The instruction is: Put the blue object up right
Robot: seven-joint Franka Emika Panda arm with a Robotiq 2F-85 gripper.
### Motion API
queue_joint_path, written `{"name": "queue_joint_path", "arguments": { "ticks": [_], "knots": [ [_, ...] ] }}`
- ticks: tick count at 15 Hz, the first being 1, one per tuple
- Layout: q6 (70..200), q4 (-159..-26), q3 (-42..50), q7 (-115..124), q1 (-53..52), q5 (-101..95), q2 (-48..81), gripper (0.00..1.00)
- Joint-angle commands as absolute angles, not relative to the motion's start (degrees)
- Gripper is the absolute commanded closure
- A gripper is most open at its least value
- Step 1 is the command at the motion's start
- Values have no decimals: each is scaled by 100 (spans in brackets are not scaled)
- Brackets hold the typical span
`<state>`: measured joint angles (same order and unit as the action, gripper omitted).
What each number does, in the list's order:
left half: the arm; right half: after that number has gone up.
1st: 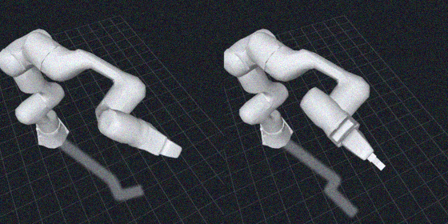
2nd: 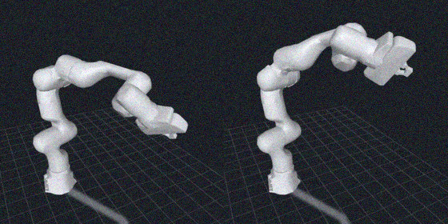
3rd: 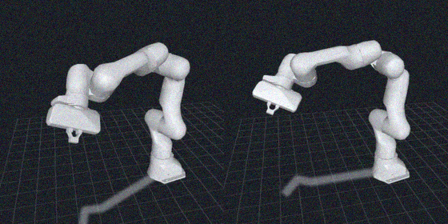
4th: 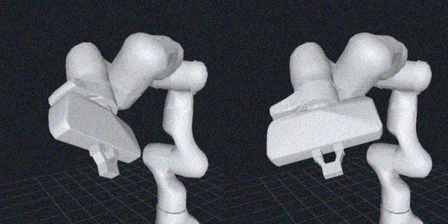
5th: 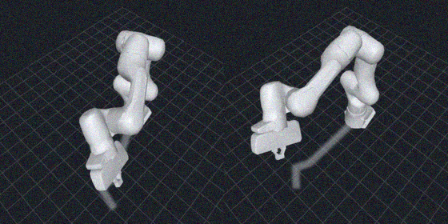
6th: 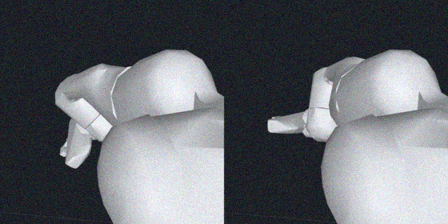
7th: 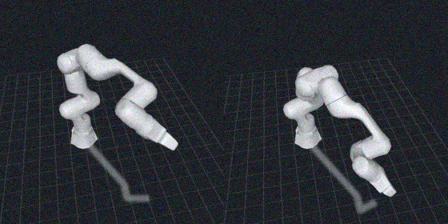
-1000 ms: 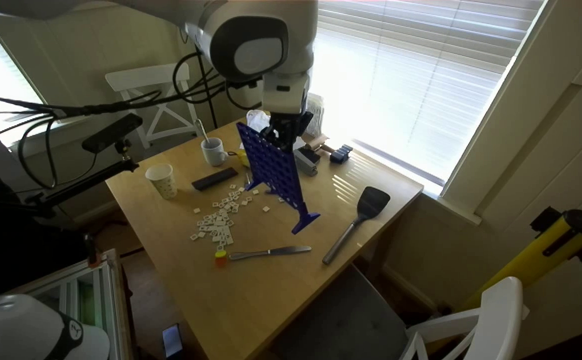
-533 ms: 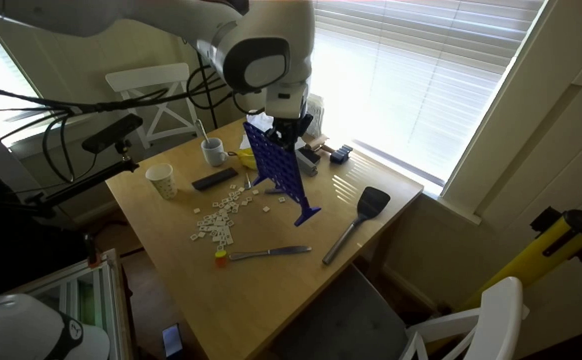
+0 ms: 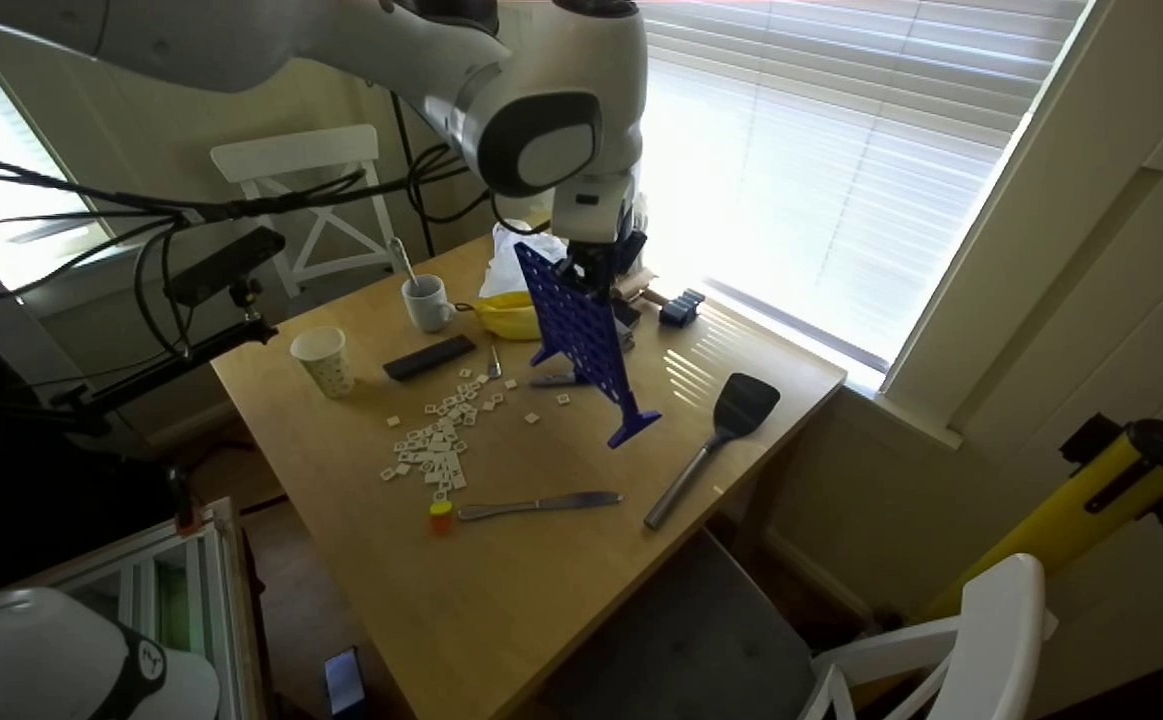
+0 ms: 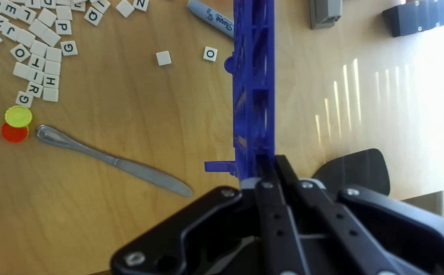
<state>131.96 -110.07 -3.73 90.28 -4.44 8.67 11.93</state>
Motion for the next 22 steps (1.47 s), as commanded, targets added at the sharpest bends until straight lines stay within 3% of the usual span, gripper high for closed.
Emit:
{"name": "queue_joint_path", "arguments": {
  "ticks": [1, 15, 16, 18, 22],
  "knots": [
    [13193, -10708, -248, 9343, -580, 778, 1445, 99],
    [13233, -10677, -250, 8620, -512, 947, 1801, 99],
    [13220, -10670, -234, 8567, -524, 899, 1817, 70],
    [13158, -10652, -215, 8455, -535, 859, 1856, 64],
    [13162, -10634, -233, 8185, -546, 891, 1864, 36]
  ]
}}
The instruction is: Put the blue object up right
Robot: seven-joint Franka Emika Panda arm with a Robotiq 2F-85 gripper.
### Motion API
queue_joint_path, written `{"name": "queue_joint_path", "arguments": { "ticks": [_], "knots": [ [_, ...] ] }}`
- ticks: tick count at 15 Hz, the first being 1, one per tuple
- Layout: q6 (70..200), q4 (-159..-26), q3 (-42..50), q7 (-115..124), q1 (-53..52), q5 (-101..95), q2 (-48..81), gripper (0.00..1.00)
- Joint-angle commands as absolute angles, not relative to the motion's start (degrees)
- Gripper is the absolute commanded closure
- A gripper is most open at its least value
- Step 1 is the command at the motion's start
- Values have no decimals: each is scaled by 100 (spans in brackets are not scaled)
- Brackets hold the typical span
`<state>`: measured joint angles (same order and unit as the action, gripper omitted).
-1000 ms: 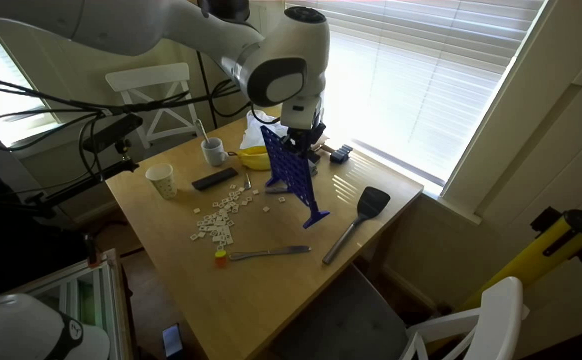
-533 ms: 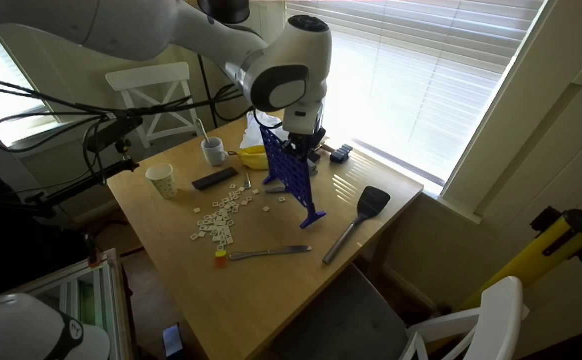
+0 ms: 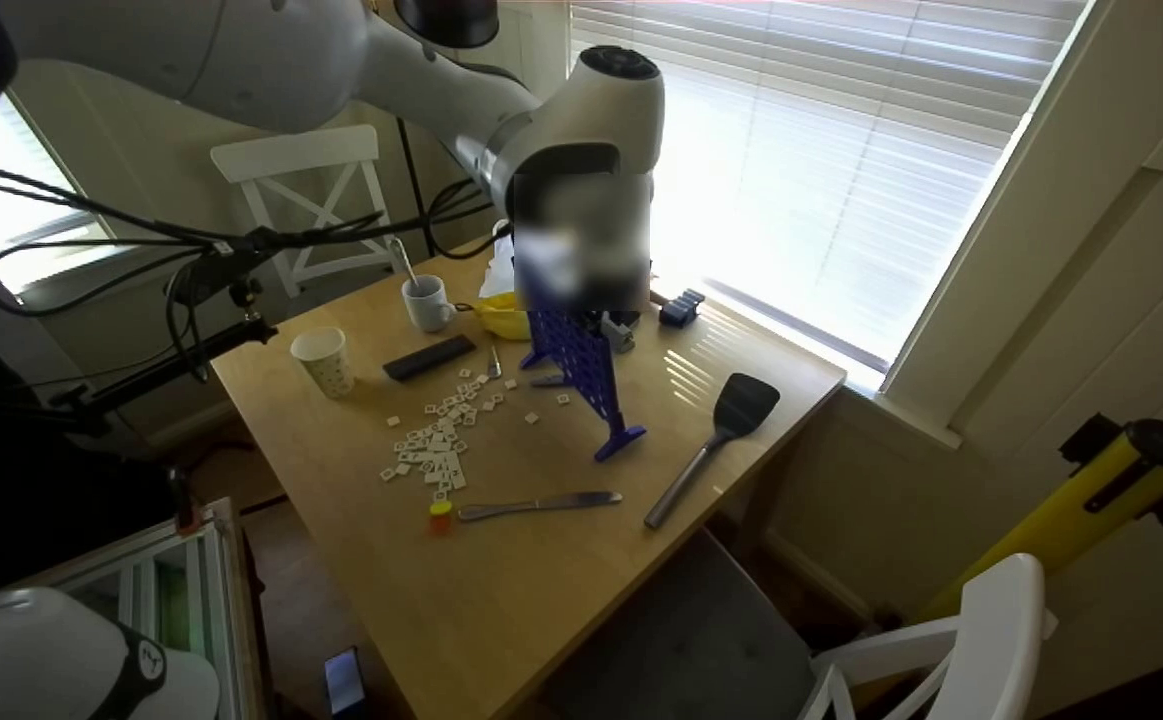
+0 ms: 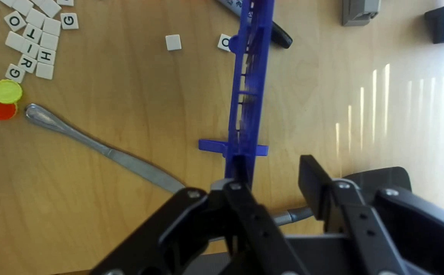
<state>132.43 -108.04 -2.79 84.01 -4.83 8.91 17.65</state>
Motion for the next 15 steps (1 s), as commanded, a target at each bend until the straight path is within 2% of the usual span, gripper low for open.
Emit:
{"name": "queue_joint_path", "arguments": {
  "ticks": [1, 5, 15],
  "knots": [
    [13185, -10631, -232, 8120, -555, 880, 1861, 28],
    [13312, -10593, -239, 7846, -596, 877, 1820, 0],
    [12832, -10222, -114, 7993, -648, 790, 1993, 0]
  ]
}}
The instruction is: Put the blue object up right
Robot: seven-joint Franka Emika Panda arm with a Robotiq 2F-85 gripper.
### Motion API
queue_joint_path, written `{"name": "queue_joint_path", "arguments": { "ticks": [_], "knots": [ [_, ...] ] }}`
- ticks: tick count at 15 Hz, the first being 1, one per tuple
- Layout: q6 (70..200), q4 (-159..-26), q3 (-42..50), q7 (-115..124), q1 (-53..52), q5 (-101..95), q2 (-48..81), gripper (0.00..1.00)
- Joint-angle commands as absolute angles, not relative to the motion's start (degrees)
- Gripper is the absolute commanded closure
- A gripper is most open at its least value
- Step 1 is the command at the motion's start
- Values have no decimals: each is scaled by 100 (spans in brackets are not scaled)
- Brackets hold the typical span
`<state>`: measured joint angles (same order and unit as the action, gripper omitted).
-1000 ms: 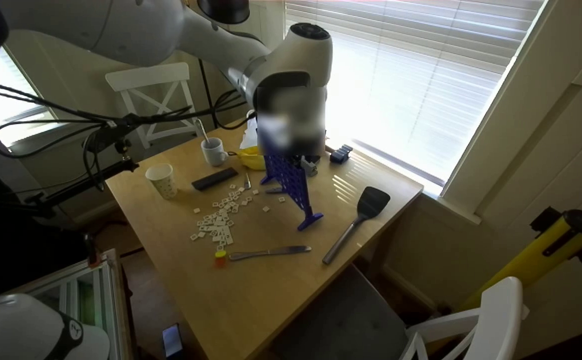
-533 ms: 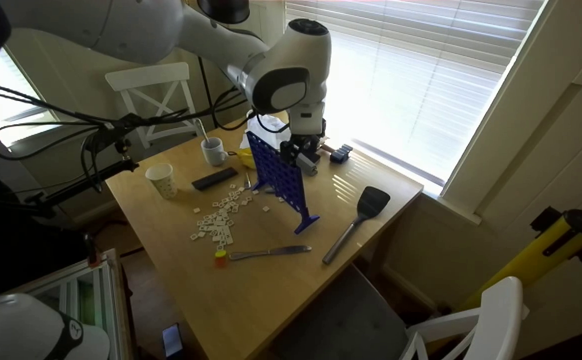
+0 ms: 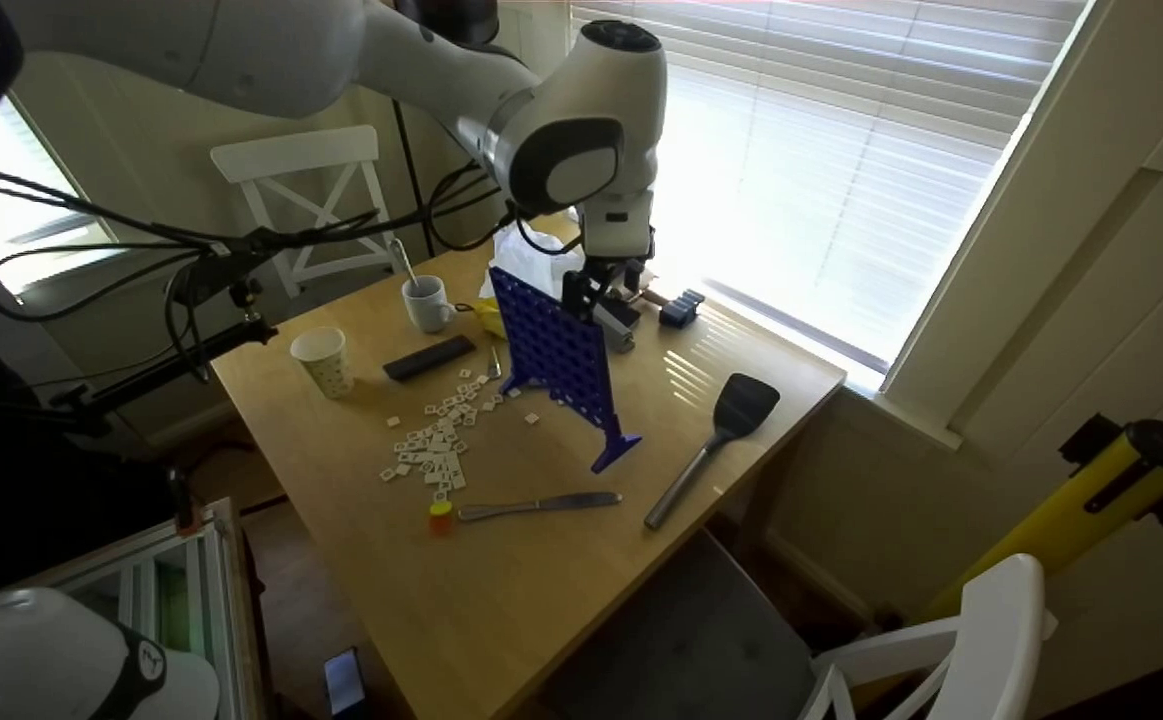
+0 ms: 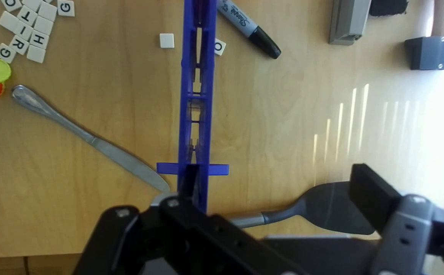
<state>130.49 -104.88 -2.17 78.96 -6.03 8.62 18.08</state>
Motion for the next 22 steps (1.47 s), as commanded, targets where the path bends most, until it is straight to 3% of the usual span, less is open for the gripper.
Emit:
{"name": "queue_joint_path", "arguments": {
  "ticks": [1, 9, 16, 22],
  "knots": [
    [12806, -10203, -94, 8001, -644, 794, 2030, 0],
    [12678, -10151, -36, 7857, -664, 754, 2169, 0],
    [11604, -9835, 124, 8570, -942, -130, 2172, 0],
    [11873, -9825, 93, 8528, -838, 85, 2254, 0]
  ]
}}
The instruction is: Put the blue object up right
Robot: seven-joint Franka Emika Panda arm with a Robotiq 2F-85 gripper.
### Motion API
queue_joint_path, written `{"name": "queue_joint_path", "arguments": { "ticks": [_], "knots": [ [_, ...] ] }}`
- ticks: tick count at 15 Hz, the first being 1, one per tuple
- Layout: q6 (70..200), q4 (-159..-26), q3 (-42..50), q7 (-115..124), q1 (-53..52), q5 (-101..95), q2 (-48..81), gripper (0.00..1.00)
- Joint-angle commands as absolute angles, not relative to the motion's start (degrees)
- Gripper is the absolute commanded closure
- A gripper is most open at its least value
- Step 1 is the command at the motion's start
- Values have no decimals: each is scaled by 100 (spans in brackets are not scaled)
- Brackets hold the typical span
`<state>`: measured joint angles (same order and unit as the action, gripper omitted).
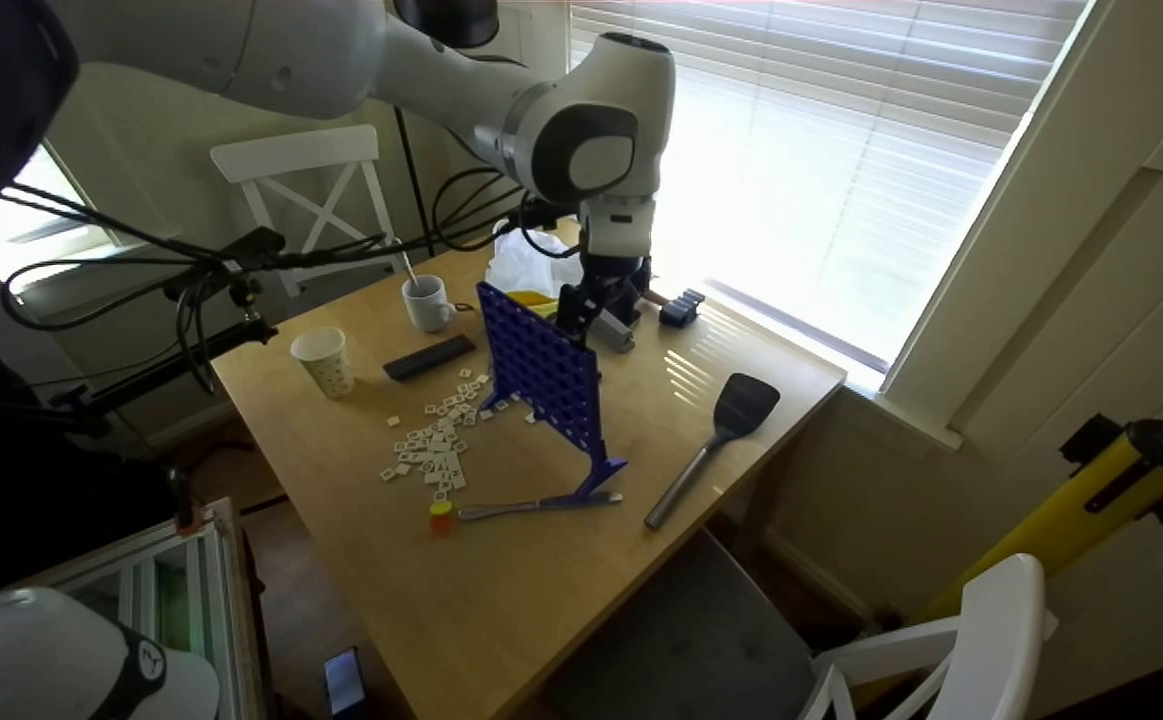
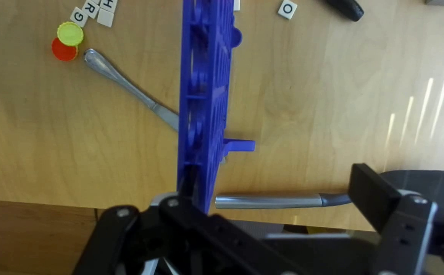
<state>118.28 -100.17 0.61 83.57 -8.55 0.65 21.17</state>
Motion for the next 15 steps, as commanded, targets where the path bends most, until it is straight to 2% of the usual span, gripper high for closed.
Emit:
{"name": "queue_joint_path", "arguments": {
  "ticks": [1, 8, 15],
  "knots": [
    [11836, -9796, 188, 8821, -908, -108, 2274, 0],
    [11973, -9834, 155, 9235, -855, 55, 2153, 0],
    [11223, -10620, -14, 8571, -682, 213, 504, 0]
  ]
}}
